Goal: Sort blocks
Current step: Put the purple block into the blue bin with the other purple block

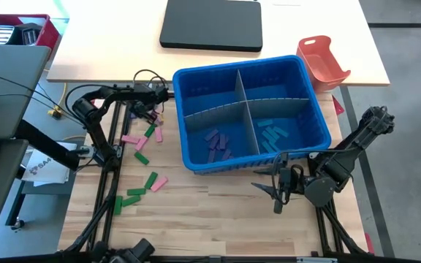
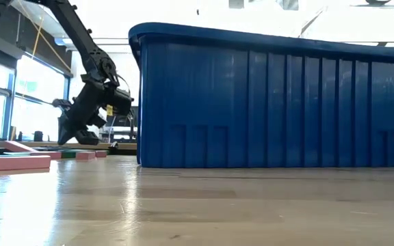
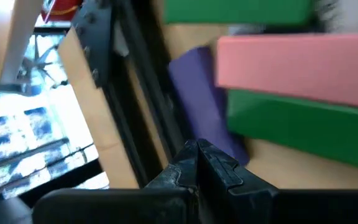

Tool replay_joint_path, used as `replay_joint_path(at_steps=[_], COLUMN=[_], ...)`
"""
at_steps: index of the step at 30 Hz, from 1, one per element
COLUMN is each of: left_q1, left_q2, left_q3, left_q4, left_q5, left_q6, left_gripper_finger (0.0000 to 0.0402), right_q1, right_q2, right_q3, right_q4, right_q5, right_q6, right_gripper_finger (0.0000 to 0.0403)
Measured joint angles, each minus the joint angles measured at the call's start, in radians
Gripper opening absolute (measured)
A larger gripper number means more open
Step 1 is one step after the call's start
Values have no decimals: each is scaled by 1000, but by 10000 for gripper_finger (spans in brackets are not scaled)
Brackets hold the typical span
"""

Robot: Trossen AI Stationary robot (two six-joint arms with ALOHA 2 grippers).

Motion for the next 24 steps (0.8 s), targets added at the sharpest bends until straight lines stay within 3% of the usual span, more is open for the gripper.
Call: replay_joint_path(at_steps=[13, 24], left_q1=[13, -19], left_q2=[0, 0], left_q3=[-9, -23], left_q4=[41, -33], left_q5=[107, 104], left_q6=[5, -55], left_gripper_finger=[0, 0], right_q1=[0, 0], right_q2=[0, 0], right_q3=[0, 0], right_q4=[0, 0], right_q5=[-23, -48], right_q6=[3, 1], right_gripper_finger=[169, 169])
